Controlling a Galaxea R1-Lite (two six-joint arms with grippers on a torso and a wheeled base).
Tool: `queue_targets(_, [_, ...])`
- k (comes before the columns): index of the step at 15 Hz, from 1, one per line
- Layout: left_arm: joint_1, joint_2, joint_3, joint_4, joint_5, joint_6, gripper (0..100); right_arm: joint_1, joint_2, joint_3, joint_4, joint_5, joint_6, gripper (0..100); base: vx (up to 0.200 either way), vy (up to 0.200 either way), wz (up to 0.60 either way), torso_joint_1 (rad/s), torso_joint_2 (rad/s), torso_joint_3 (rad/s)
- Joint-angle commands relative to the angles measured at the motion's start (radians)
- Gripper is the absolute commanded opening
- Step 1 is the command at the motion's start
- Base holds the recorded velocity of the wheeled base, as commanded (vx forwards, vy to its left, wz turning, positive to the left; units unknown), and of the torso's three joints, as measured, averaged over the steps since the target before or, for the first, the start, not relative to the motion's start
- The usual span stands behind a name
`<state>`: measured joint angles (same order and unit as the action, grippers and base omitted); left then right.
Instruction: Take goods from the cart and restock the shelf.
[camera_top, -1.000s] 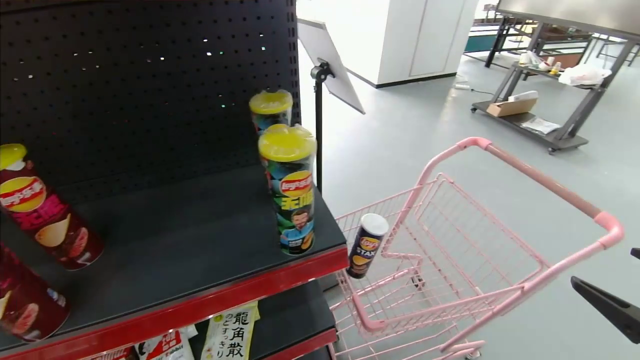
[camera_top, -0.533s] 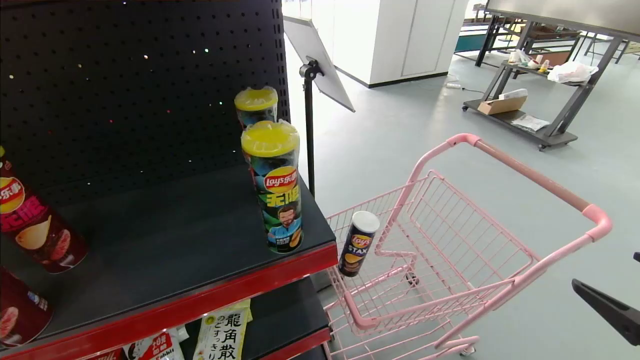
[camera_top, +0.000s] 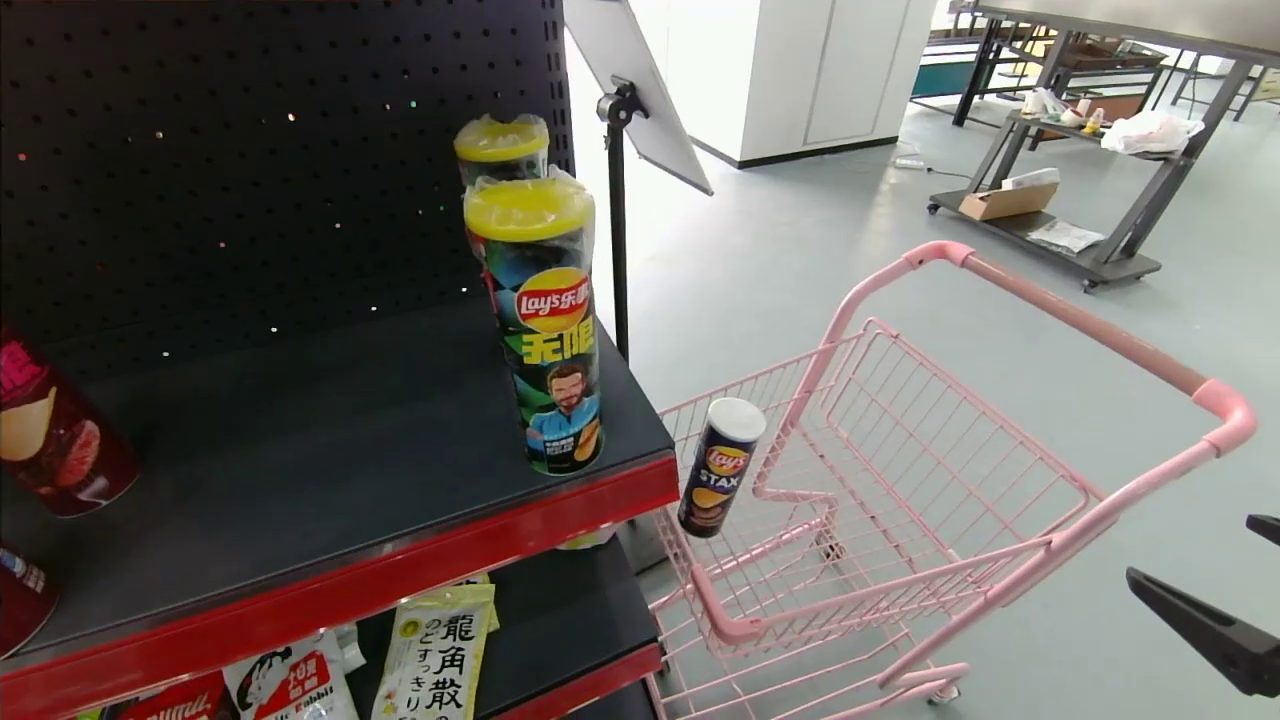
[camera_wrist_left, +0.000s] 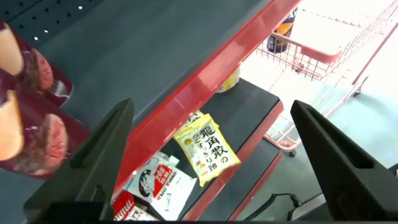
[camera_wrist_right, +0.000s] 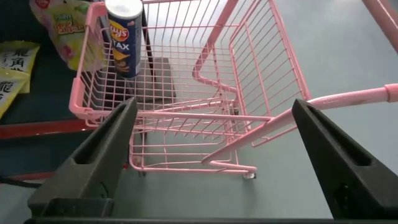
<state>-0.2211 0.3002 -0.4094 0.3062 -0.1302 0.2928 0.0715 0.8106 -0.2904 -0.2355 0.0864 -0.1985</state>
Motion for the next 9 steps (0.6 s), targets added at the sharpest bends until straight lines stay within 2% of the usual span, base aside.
queue_targets(1, [0.0,-0.012,0.001,0.001,0.0,0.0,100,0.001,0.016,0.001,-0.001,0.001,-0.001,100,0.0,0.0,0.0,-0.149,0.39,0.246])
queue_targets(9, [0.0,-0.016,0.001,-0.001,0.006,-0.001,100,0.001,0.09,0.004,-0.001,0.0,-0.024,100,0.0,0.0,0.0,-0.169,0.54,0.358])
